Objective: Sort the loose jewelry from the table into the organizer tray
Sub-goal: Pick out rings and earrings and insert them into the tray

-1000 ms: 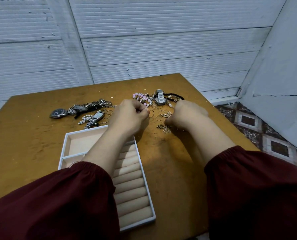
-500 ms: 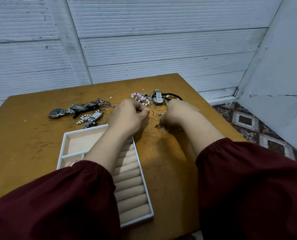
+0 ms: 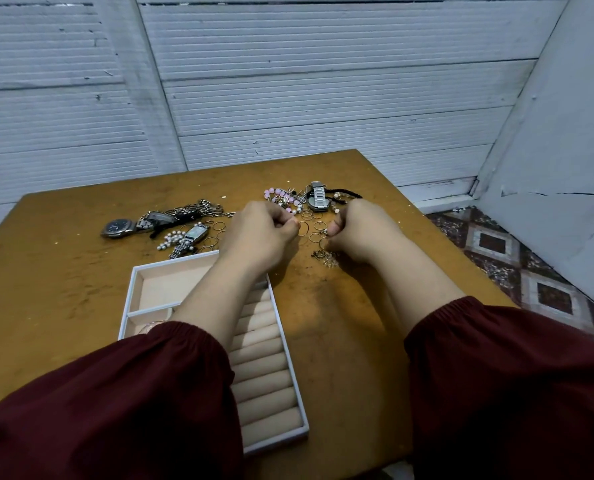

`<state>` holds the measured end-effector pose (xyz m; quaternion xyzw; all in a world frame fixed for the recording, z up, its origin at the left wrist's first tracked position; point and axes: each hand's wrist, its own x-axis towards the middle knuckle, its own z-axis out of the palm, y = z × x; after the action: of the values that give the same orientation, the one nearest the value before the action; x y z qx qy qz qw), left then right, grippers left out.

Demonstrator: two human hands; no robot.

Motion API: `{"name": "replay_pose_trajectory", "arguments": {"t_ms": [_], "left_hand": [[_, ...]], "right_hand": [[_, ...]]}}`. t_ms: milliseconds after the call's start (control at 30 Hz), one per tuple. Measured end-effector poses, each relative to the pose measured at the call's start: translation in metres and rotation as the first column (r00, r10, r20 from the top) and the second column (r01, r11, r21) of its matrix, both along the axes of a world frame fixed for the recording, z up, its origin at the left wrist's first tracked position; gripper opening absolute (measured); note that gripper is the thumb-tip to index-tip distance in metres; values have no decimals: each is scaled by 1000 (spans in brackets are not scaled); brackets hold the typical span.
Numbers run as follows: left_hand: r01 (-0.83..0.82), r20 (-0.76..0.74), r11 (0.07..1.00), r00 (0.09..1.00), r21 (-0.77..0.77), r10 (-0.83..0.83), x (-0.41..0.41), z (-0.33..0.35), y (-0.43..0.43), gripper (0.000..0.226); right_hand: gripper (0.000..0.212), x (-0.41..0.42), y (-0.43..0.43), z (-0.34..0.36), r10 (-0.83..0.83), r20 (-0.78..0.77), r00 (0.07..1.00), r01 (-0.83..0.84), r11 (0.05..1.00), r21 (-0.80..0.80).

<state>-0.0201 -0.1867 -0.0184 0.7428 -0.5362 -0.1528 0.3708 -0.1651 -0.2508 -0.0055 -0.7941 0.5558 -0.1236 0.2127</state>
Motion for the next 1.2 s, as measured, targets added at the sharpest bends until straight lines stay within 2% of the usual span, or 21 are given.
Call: {"name": "replay_pose_trajectory", "arguments": {"t_ms": [100,233,533,667,800,1000,1200], "left_hand": [[-15,-12,1000,1000,-14,15,-1,2,3,20],[-40,-45,999,998,-24,39,-2,8,10,24],[-100,-38,990,995,-96,97,7,20,61,21],[-131,-64,984,990,-123,124,19,13,88,21],[-158,-49,975,987,-159,152,33,6,110,15],[-161,111,973,977,-165,180,37,5,131,9],[-152,244,985,955,-79,167,32,3,134,13]], "right_hand": [[23,-5,5,-4,-30,176,984,20,998,55],[26,-10,14,-7,-114,456,883,58,989,134],[24,-7,61,9,-98,712,696,12,992,126],[24,3,80,7,-73,742,666,-11,994,107],[26,14,98,1,-70,803,592,-57,990,128],[23,27,108,-14,-49,813,580,-68,992,108],[22,29,112,-19,-23,816,577,-89,992,91]]}}
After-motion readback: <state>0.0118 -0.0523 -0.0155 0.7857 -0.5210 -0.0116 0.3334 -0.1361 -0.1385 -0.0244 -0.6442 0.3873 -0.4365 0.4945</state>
